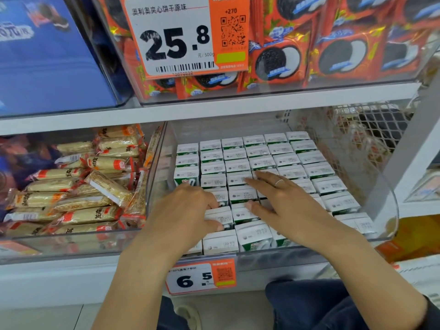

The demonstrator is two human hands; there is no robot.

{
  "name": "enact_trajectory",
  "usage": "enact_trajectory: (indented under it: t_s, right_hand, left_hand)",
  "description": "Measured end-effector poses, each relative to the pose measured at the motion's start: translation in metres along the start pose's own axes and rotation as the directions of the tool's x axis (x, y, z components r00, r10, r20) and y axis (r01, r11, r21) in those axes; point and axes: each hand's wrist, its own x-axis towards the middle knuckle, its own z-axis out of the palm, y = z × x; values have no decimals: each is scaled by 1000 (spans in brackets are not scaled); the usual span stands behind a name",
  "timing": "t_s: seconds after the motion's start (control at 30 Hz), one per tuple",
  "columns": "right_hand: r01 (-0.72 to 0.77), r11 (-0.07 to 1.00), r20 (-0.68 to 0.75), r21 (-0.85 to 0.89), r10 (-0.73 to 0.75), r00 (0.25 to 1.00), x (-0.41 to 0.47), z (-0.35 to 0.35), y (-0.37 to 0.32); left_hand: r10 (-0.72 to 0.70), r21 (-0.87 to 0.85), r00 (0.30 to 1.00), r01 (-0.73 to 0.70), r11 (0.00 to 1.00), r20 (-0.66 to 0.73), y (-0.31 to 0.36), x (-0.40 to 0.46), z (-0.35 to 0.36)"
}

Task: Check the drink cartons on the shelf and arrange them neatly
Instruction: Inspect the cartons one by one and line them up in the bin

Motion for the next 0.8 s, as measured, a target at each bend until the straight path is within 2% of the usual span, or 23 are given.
enact_trajectory:
  t_s: [0.13,0.3,0.43,0.53,0.6,0.63,0.7,0.73,0.8]
  right_hand:
    - [-5,1000,5,-2,5,1000,1,0,-1]
    - [-8,1000,20,-12,9,1000,1,-2,-2]
    - [-11,1000,16,-17,12,1000,1,-5,-3]
    - [5,999,-71,35,-2,998,0,-6,-8]
    - [26,967,-167,254,17,986,-1,-7,-15]
    - [41,907,-191,419,44,981,-3,-9,-19]
    - [79,724,-151,685,35,988,-5,-11,-28]
    - [97,650,-123,754,-5,992,-6,-10,-32]
    - [128,580,-116,804,-57,992,-6,-9,-40]
  left_hand:
    - [75,121,996,-67,990,-58,2,-5,4]
    - [143,117,977,-125,985,-157,1,-16,9]
    - [105,-130,946,-151,980,-306,2,-22,-4]
    - [54,-304,889,-212,929,-455,5,-23,-12]
    - [-52,-478,846,-249,842,-531,6,-23,-15]
    - [-122,-580,830,-268,770,-545,7,-23,-16]
    - [-248,-726,809,-287,625,-534,10,-24,-18]
    - [-294,-776,803,-296,557,-518,13,-24,-18]
    - [-366,-857,803,-316,406,-470,20,-23,-16]
